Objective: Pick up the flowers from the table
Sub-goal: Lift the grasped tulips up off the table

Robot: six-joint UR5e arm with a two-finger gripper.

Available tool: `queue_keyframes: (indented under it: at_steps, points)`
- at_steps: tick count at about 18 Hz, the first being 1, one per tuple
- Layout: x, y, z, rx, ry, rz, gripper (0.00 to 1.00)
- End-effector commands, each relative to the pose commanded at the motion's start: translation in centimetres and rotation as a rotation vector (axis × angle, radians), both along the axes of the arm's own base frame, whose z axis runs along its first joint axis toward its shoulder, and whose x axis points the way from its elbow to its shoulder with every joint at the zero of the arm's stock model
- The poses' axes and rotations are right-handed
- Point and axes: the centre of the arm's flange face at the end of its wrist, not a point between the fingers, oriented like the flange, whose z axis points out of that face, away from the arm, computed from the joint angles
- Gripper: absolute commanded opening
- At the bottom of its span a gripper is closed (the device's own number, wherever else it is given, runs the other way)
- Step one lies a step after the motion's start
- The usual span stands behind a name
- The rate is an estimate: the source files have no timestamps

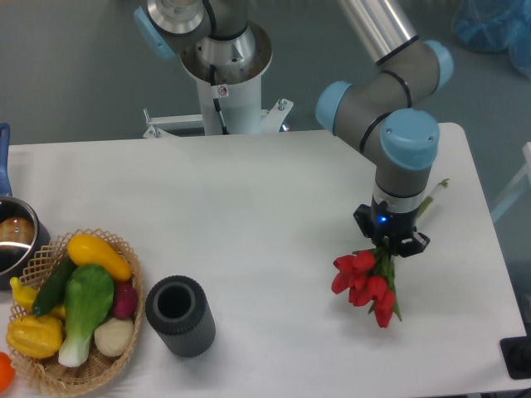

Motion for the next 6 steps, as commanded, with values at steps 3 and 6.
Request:
queue_keyframes:
  at_steps: [3,6]
  points:
    - [-0.3,-0.2,1.1,0.002,0.008,0.005,0.0]
    - [0.4,-1.1,3.1,-0.005,-0.002,0.01,0.0]
